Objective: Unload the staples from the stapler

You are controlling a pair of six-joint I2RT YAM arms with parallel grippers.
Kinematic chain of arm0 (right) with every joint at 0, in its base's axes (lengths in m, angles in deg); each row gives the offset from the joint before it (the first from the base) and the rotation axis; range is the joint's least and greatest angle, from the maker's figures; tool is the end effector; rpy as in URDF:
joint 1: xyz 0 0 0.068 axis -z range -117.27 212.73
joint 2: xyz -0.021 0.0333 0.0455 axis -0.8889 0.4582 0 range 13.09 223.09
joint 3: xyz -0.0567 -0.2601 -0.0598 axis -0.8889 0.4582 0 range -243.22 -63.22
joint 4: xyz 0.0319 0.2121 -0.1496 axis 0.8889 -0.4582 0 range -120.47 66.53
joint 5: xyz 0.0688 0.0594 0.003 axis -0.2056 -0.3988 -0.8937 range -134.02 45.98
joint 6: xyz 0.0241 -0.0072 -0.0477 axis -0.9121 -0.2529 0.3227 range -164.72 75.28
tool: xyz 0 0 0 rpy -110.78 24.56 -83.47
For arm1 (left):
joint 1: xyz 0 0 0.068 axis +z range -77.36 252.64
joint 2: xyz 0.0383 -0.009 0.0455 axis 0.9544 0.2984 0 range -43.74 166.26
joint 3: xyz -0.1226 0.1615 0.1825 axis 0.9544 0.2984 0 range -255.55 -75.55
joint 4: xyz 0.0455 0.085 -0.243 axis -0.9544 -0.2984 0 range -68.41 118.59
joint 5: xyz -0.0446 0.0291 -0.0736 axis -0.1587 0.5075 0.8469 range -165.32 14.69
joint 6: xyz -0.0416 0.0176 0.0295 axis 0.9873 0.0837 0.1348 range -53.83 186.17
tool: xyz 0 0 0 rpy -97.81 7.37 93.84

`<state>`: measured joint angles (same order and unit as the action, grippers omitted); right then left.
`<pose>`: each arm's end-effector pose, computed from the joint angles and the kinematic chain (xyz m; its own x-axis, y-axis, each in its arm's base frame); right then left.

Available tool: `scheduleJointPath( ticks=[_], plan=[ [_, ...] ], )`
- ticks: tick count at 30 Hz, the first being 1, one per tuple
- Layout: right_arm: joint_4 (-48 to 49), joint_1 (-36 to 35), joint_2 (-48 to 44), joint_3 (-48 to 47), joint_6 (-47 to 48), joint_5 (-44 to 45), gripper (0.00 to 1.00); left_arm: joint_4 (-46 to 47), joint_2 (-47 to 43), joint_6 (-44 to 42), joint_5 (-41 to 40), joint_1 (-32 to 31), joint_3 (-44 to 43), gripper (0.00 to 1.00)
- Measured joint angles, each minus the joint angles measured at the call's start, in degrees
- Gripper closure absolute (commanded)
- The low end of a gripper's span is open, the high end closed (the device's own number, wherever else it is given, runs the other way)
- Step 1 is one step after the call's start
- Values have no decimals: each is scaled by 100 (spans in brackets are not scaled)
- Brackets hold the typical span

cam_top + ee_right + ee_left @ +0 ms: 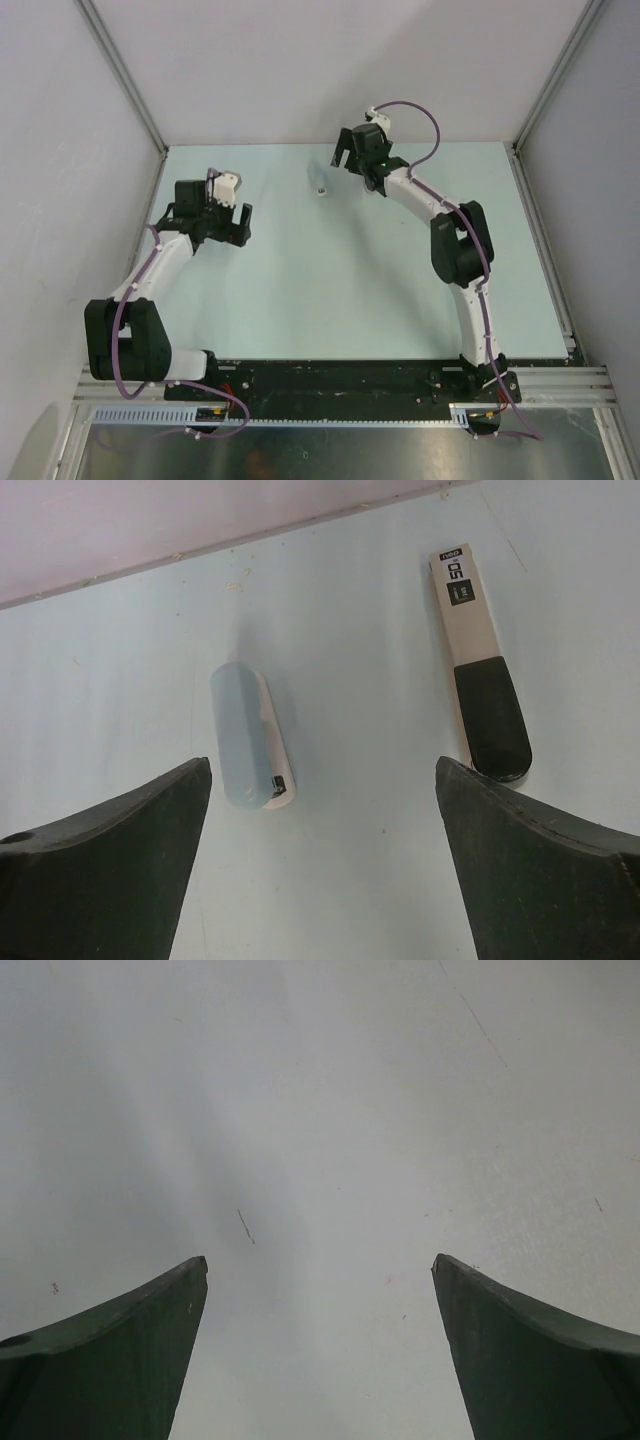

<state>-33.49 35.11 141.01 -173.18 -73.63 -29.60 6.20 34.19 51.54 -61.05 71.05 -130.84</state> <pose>0.4733 0.2377 0.2524 -0.4868 0.2738 -0.8295 -0.0215 0.9456 0.3247 0.2903 -0.0168 0.2559 -0.6335 0.2624 -0.7279 0.3730 0.9278 0.0098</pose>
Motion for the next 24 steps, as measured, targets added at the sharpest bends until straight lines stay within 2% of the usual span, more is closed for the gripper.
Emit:
scheduleJointPath(
  ticks=[6, 12, 17, 24],
  plan=[
    [179, -57, 225, -17, 221, 33, 1, -2, 2, 2, -15, 0, 0, 1],
    [129, -492, 887, -669, 796, 273, 9, -28, 22, 2, -15, 0, 0, 1],
    [155, -798, 1189, -837, 1036, 234, 13, -83, 50, 2, -20, 0, 0, 1],
    [245, -743, 1491, -988, 1185, 111, 18, -90, 92, 0, -57, 0, 11, 1]
  ],
)
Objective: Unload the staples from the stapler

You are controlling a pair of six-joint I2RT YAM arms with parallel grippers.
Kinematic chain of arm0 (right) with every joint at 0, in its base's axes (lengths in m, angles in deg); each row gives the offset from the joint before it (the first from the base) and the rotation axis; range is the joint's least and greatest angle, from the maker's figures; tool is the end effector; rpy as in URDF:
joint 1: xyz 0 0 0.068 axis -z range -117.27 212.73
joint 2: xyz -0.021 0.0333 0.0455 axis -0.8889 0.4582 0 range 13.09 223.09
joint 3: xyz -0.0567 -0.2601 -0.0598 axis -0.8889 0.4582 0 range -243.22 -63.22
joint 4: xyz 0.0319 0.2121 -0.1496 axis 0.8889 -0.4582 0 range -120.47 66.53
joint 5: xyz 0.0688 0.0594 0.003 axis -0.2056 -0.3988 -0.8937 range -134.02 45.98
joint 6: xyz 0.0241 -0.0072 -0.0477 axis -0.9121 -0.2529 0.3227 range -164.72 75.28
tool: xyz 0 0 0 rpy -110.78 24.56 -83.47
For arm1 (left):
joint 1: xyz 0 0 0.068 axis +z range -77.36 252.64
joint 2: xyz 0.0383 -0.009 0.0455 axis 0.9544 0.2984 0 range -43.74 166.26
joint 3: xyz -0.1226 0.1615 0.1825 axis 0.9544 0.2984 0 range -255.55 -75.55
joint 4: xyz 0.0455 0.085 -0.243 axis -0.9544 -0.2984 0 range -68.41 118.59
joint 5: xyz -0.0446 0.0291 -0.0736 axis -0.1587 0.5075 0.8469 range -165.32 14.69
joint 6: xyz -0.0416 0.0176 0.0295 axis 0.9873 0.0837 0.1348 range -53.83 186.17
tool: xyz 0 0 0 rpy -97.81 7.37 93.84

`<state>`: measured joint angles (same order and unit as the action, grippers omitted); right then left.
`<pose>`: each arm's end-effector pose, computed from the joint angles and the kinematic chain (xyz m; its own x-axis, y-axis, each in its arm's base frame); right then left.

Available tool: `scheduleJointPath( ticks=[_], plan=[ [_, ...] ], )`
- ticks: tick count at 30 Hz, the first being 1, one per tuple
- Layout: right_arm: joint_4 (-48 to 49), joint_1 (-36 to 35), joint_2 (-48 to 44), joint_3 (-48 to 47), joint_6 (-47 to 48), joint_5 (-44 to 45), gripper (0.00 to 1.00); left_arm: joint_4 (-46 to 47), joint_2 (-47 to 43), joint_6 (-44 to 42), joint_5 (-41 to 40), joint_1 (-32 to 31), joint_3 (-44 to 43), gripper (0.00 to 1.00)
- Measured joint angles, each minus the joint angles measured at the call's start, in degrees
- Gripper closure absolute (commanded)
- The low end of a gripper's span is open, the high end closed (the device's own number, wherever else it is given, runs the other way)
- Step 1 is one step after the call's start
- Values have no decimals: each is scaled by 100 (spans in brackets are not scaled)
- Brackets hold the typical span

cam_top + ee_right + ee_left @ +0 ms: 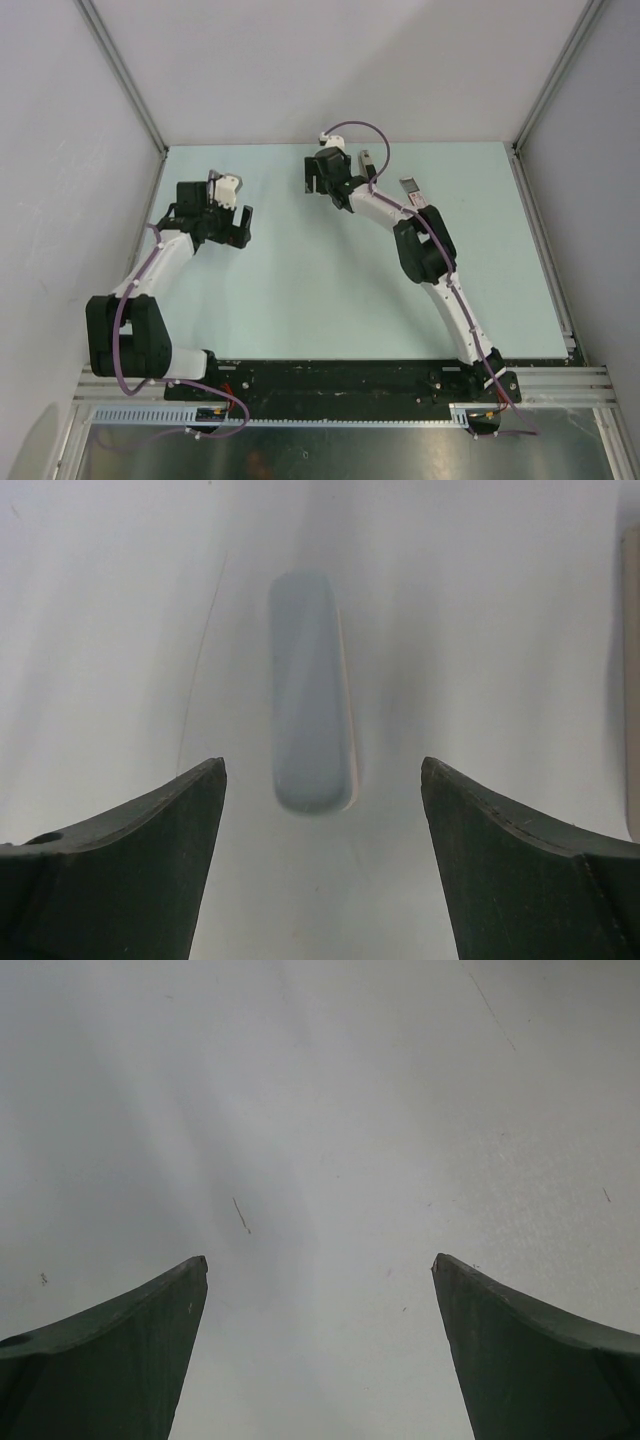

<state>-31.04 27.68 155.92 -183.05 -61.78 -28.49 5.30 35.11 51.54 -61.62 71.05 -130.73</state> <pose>0.4742 0.3211 0.1774 -0.5051 -0.0090 -0.8630 -0.2264 0.9663 0.1225 0.2911 -0.0165 0.2497 -0.6593 0.2637 -0.7041 0.3668 0.9303 0.0049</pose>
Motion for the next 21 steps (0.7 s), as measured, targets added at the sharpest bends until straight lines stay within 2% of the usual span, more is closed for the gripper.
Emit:
scheduleJointPath(
  ticks=[5, 9, 21],
  plan=[
    [72, 57, 247, -225, 98, -4, 23, 2, 33, 0, -2, 0, 0, 0],
    [184, 66, 367, -289, 168, -39, 32, 2, 72, -28, -17, 0, 11, 1],
    [323, 15, 485, -492, 369, -249, 73, 4, 142, -52, -155, 0, 24, 1]
  ],
)
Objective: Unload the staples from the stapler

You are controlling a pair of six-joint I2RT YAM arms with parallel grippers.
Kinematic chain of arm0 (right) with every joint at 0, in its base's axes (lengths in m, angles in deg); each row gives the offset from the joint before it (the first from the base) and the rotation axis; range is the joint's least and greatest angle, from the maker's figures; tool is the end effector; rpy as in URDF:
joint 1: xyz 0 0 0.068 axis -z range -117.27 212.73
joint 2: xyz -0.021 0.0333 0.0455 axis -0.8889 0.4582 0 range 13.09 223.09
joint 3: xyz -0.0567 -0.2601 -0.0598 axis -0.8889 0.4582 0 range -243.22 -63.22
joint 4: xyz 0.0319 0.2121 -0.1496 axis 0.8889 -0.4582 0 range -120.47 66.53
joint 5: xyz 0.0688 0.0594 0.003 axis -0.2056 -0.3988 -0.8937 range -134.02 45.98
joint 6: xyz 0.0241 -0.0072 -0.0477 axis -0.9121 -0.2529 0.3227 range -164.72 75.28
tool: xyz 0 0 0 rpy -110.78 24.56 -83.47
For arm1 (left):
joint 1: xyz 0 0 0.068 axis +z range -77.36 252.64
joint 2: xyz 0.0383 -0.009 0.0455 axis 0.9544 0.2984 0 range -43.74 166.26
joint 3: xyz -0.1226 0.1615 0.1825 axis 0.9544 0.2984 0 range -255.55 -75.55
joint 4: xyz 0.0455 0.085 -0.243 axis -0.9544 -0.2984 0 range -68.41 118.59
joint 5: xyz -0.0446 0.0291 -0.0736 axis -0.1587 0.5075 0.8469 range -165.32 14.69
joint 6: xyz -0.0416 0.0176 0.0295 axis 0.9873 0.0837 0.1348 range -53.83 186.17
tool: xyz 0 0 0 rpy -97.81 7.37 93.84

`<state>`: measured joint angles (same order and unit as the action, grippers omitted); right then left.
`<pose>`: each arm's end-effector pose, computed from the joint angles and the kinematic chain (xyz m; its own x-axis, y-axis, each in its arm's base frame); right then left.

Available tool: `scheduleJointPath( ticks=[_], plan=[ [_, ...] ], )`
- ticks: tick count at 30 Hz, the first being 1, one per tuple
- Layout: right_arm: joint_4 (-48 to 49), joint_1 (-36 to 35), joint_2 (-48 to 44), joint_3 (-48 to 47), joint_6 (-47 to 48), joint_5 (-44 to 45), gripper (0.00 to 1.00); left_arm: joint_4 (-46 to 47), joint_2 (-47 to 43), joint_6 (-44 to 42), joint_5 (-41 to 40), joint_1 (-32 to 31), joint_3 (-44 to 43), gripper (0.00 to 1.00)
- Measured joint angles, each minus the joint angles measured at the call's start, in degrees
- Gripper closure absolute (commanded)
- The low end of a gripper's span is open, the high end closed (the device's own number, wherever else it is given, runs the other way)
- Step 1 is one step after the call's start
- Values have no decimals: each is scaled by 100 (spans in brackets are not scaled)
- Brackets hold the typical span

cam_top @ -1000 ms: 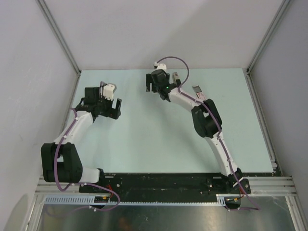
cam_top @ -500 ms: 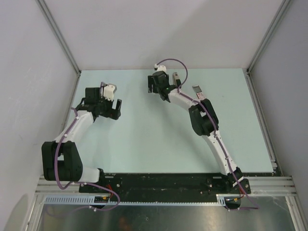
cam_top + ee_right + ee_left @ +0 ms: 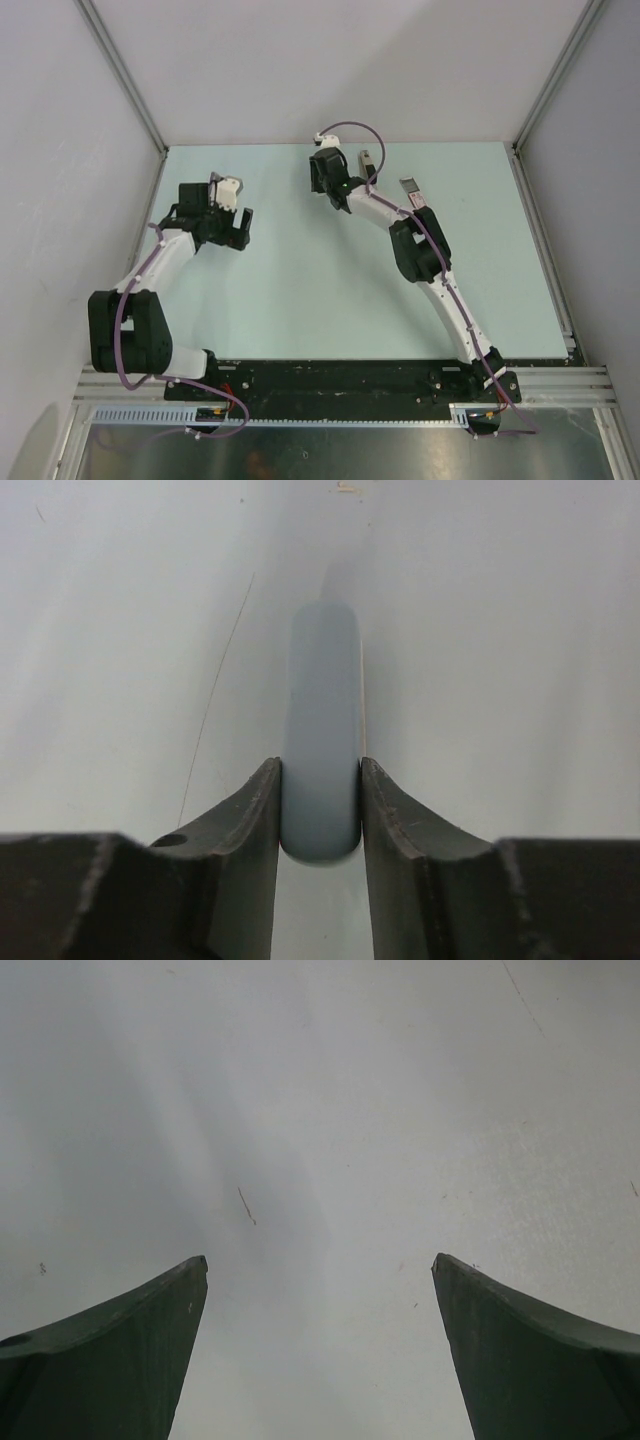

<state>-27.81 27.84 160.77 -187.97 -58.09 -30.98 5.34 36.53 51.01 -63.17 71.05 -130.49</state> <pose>0.4875 0.3302 0.1647 -0.4565 -0.0437 -0.8886 -0.2952 0.9496 0.1050 0.2941 -0.0157 0.2415 -0.6800 0.2745 -0.6798 0.3564 0.9341 0.0207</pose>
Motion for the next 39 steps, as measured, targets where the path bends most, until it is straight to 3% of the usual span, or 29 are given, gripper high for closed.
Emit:
scheduleJointPath(
  ticks=[7, 13, 20, 31, 39],
  plan=[
    [190, -98, -157, 334, 57, 4, 77, -26, -76, -2, -28, 0, 184, 1],
    [240, -514, -1014, 1600, -66, -4, 87, -243, -857, -2, -55, 28, 417, 0],
    [273, -1414, -2186, 3143, -1036, -9, 99, -518, -2065, -55, -42, 219, 636, 0],
    [-310, -2861, -2968, 3906, -2227, 879, 100, -1209, -3187, -404, 31, 339, 927, 0],
    [-568, -3193, -3344, 4391, -2855, 914, 100, -1370, -2964, -754, 660, 350, 964, 0]
  ],
)
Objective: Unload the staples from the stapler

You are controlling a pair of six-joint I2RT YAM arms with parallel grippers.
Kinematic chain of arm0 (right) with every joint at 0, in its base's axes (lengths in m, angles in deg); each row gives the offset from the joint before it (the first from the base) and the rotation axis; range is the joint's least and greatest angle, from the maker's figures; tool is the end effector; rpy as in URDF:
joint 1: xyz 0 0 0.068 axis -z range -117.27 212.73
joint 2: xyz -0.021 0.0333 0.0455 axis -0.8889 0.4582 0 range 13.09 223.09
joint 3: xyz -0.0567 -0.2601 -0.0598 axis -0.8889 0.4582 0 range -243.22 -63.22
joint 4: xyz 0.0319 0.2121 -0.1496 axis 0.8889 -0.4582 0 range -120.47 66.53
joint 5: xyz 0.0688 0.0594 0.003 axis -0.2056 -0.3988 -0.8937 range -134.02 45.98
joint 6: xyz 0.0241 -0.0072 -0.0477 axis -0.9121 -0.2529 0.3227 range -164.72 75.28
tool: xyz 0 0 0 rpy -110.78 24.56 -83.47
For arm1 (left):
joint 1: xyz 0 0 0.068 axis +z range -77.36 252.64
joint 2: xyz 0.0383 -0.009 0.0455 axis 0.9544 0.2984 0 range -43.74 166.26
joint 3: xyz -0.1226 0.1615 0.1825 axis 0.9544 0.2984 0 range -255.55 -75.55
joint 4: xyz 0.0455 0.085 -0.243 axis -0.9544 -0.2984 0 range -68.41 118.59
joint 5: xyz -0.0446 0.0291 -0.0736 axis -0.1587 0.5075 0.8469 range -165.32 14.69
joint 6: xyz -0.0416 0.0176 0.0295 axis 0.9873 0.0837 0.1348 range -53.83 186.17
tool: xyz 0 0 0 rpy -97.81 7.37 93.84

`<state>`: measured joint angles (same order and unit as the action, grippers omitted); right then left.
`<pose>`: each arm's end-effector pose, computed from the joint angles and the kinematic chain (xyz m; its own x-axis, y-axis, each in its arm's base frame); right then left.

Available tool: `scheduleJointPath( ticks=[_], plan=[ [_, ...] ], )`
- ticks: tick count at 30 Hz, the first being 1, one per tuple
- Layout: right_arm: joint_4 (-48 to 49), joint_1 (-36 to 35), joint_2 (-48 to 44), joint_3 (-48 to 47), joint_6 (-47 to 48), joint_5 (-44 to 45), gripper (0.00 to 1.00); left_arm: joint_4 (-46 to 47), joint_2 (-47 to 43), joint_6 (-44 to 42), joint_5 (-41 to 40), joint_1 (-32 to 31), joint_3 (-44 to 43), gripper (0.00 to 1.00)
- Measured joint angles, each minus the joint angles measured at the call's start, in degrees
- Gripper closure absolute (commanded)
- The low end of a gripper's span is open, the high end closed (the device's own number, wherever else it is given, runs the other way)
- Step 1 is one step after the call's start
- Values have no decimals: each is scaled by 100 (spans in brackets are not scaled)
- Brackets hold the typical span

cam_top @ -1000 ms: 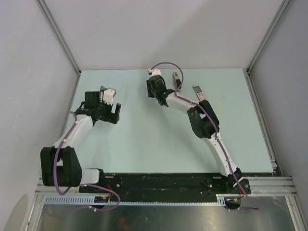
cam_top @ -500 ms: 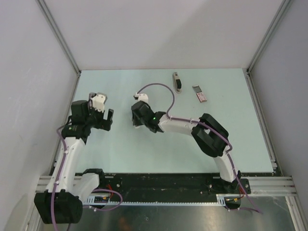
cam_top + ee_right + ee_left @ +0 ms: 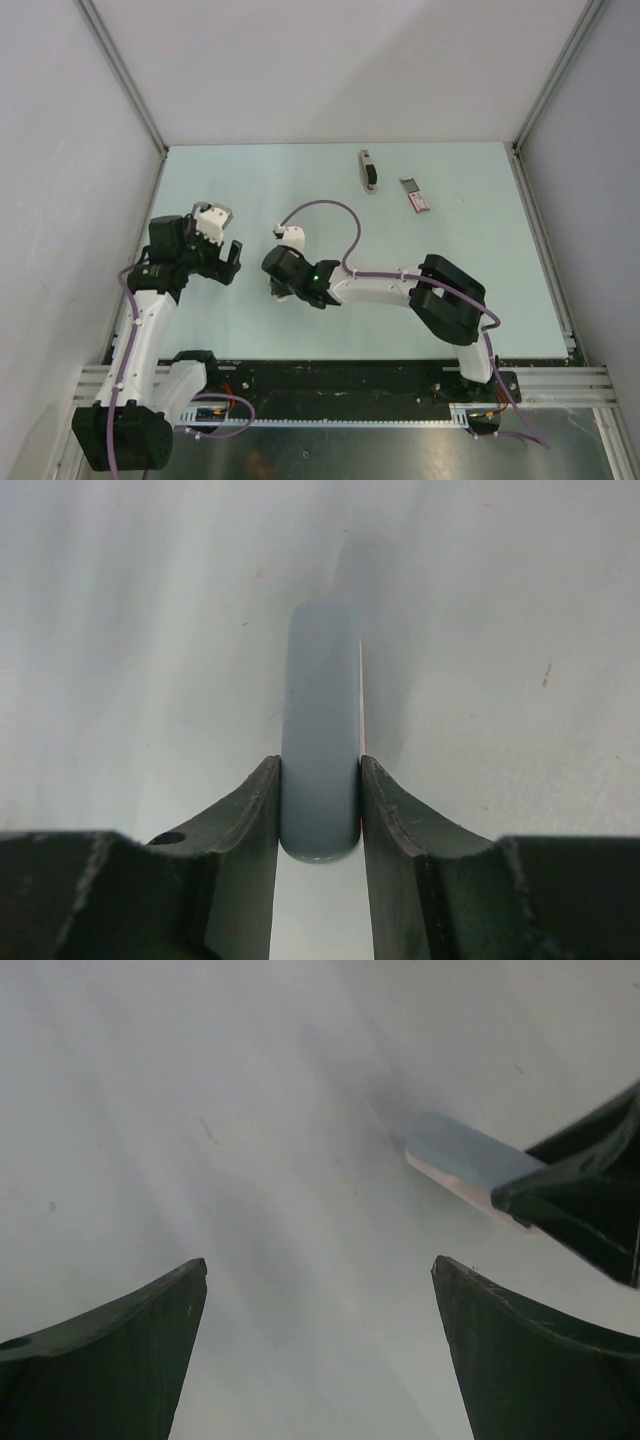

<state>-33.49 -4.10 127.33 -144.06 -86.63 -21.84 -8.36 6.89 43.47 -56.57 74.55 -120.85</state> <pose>0.1869 0.4026 0.1959 -0.6979 -0.0585 -0.7138 -0.3726 0.8808 0.2921 0.1820 -0.0054 0.2821 -0.5408 0.3475 -0.7660 0.4495 0.8891 0.0860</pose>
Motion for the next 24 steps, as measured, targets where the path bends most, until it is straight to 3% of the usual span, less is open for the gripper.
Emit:
scheduleJointPath(
  ticks=[13, 24],
  plan=[
    [1237, 236, -605, 660, -1235, -162, 100, -48, 284, -603, 1725, 11, 85, 1],
    [2452, 686, -647, 1187, -2264, -459, 100, -44, 999, -1182, 2653, 13, 247, 4]
  ],
)
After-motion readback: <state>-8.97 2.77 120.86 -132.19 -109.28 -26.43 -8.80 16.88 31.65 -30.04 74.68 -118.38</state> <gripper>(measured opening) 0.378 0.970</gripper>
